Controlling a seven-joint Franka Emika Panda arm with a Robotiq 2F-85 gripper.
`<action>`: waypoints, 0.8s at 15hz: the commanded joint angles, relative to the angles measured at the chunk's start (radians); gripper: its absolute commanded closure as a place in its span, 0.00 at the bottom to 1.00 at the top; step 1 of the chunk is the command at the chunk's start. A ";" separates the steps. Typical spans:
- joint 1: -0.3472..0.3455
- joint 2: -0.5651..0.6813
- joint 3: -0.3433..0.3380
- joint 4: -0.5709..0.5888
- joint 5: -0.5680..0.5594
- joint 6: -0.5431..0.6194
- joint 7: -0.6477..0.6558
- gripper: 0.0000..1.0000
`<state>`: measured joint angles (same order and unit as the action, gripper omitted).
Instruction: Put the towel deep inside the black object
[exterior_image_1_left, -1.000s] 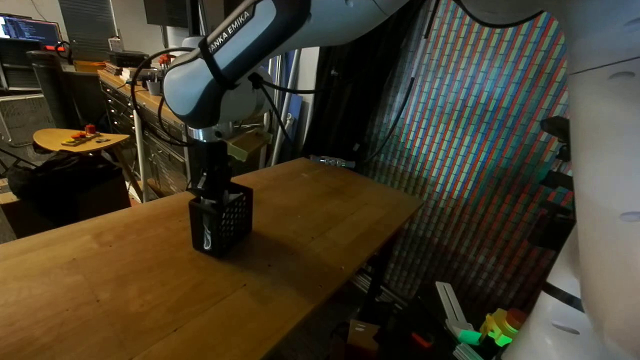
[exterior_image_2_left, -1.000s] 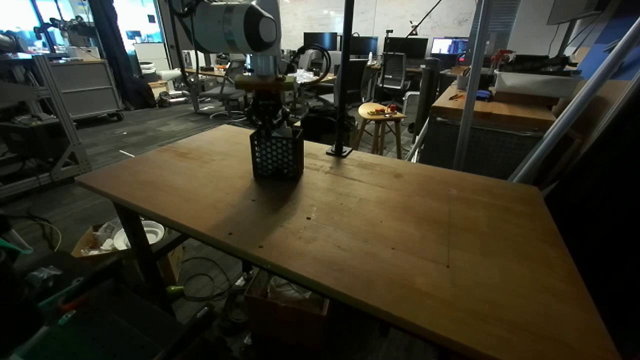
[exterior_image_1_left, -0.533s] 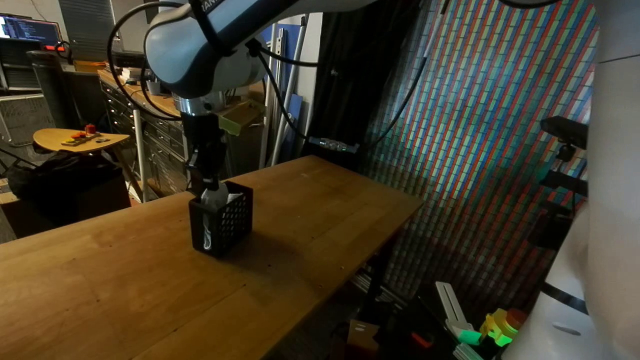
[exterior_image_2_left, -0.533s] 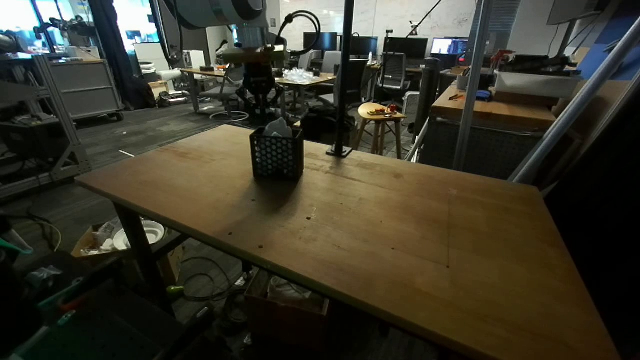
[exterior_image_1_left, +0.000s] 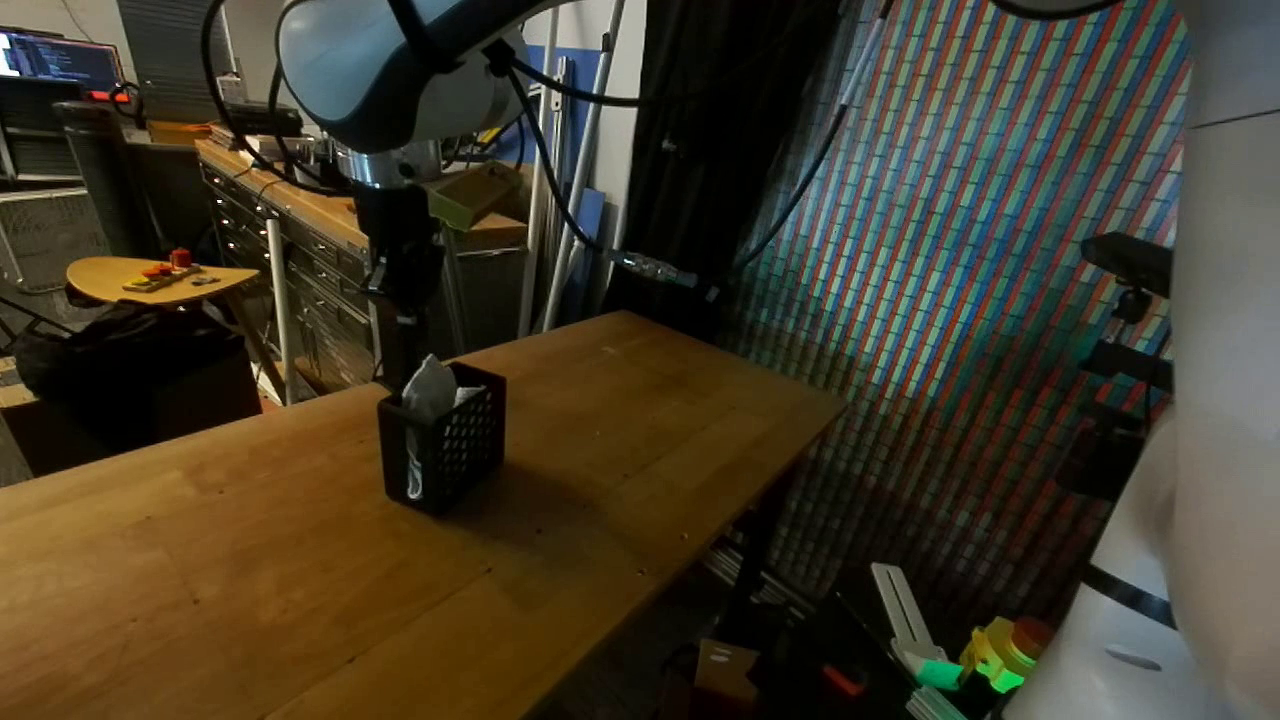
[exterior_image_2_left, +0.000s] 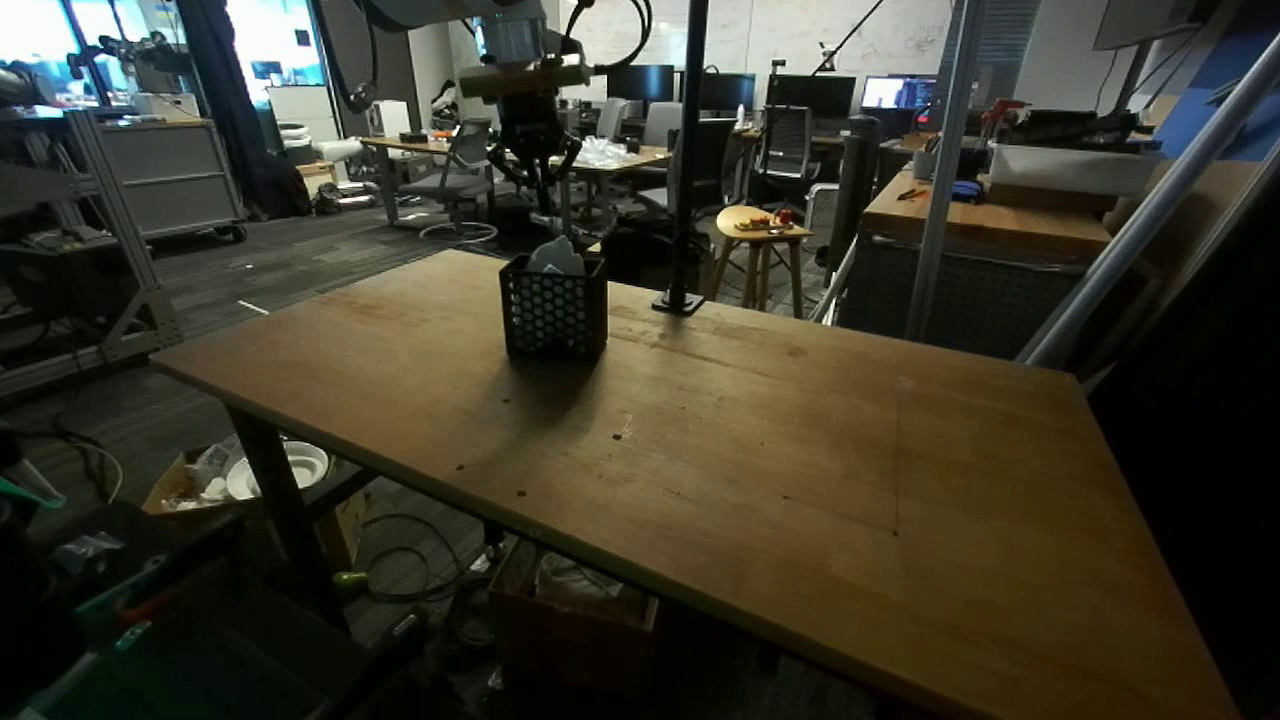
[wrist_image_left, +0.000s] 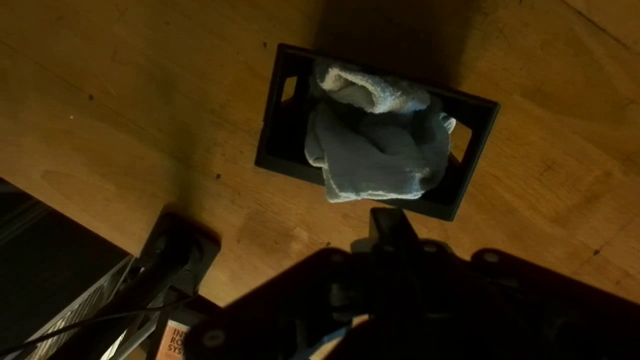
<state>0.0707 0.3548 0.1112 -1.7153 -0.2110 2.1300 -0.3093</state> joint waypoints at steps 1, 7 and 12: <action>0.004 0.074 -0.009 0.101 -0.006 -0.024 -0.034 0.99; -0.010 0.167 -0.009 0.179 0.009 -0.017 -0.073 0.99; -0.025 0.176 -0.012 0.151 0.018 0.003 -0.073 0.99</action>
<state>0.0561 0.5245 0.1012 -1.5734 -0.2105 2.1294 -0.3603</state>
